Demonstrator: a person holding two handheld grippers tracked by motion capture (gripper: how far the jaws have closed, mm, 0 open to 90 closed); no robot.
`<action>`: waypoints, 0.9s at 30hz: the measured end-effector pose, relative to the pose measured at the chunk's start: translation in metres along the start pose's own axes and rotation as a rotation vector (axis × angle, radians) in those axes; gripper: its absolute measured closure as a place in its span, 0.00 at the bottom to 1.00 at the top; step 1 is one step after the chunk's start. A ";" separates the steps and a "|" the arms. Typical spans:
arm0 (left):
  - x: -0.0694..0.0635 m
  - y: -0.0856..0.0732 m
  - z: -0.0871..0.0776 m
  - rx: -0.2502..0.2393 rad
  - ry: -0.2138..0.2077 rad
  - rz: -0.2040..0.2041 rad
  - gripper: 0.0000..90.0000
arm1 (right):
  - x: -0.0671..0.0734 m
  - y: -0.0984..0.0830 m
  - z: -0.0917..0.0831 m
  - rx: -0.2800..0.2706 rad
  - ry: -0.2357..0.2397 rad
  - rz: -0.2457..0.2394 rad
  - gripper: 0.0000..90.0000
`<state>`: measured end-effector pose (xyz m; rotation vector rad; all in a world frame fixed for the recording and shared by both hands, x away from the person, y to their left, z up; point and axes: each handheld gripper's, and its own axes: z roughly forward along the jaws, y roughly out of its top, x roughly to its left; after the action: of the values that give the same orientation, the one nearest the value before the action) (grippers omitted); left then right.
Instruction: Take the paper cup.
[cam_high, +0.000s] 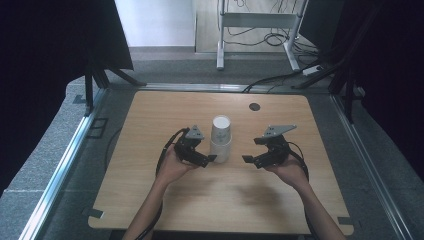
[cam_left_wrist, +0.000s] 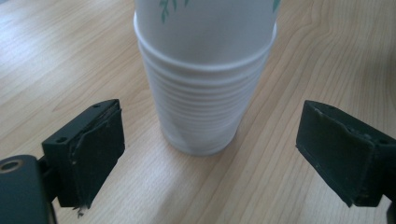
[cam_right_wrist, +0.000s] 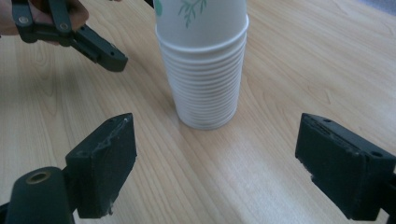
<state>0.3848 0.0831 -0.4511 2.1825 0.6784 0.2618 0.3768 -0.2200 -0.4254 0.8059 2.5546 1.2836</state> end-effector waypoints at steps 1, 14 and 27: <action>0.000 0.001 0.001 -0.001 0.000 0.003 0.09 | -0.001 0.004 0.001 -0.004 0.003 -0.002 0.14; 0.003 0.012 0.010 -0.023 -0.014 0.006 0.14 | -0.003 0.028 0.012 0.000 0.023 -0.018 0.15; 0.010 0.018 0.019 -0.030 -0.052 0.009 0.16 | -0.004 0.049 0.027 0.020 0.038 -0.039 0.15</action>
<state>0.4074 0.0668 -0.4504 2.1565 0.6317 0.2178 0.4090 -0.1798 -0.4035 0.7384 2.6035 1.2758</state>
